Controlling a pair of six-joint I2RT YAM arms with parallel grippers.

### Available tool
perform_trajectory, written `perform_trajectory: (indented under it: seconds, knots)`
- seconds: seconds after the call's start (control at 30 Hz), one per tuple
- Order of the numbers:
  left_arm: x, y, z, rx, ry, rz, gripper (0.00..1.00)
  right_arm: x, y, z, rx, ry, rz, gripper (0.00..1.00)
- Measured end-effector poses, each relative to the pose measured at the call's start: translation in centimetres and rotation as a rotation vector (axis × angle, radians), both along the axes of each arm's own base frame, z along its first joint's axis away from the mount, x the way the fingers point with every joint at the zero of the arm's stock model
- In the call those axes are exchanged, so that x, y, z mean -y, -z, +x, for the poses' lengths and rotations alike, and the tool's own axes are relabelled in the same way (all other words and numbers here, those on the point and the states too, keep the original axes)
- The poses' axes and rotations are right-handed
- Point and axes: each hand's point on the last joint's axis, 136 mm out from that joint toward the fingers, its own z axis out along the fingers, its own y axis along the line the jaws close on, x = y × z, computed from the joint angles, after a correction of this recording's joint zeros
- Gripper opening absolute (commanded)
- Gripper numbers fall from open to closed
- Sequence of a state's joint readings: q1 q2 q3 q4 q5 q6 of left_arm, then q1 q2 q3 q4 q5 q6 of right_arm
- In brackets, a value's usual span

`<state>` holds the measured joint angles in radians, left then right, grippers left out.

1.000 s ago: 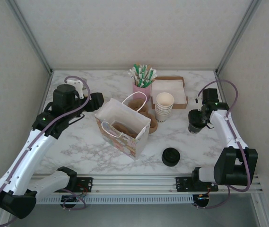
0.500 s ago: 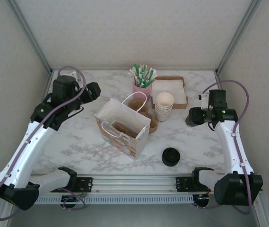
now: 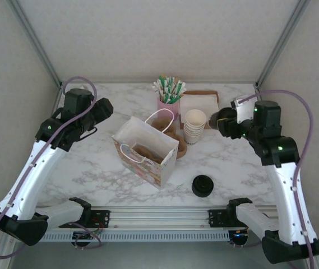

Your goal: Pack the takeout coffee

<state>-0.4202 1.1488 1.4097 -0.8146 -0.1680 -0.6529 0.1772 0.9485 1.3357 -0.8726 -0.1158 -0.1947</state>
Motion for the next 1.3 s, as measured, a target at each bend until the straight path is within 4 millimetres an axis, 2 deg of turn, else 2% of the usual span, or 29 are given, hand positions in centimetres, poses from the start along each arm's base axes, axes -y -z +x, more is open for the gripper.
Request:
perform_trajectory:
  seconds: [0.1, 0.27, 0.4, 0.63, 0.8, 0.9, 1.07, 1.3]
  knots:
    - [0.3, -0.3, 0.1, 0.002, 0.009, -0.009, 0.67, -1.2, -3.3, -1.3, 0.081, -0.065, 0.046, 0.61]
    - [1.3, 0.0, -0.3, -0.022, 0.062, -0.043, 0.67, -3.6, -6.4, -2.9, 0.134, -0.190, 0.121, 0.59]
    - [2.1, 0.8, -0.9, -0.064, 0.113, -0.053, 0.67, -6.3, -7.7, -3.9, 0.134, -0.317, 0.170, 0.58]
    - [2.8, 1.5, -1.6, -0.104, 0.169, -0.051, 0.66, -12.7, -8.9, -4.8, 0.091, -0.535, 0.144, 0.59]
    - [2.8, 1.8, -1.9, -0.117, 0.185, -0.036, 0.67, -17.3, -8.9, -5.7, 0.061, -0.652, 0.083, 0.59]
    - [2.6, 1.9, -2.3, -0.123, 0.189, -0.027, 0.67, -19.3, -8.6, -6.3, 0.050, -0.700, 0.040, 0.60]
    - [2.1, 1.9, -3.2, -0.124, 0.195, -0.010, 0.67, -22.3, -7.1, -5.8, 0.001, -0.722, -0.049, 0.60]
    - [2.0, 2.1, -3.4, -0.127, 0.202, 0.000, 0.66, -26.2, -4.7, -4.9, -0.065, -0.769, -0.142, 0.60]
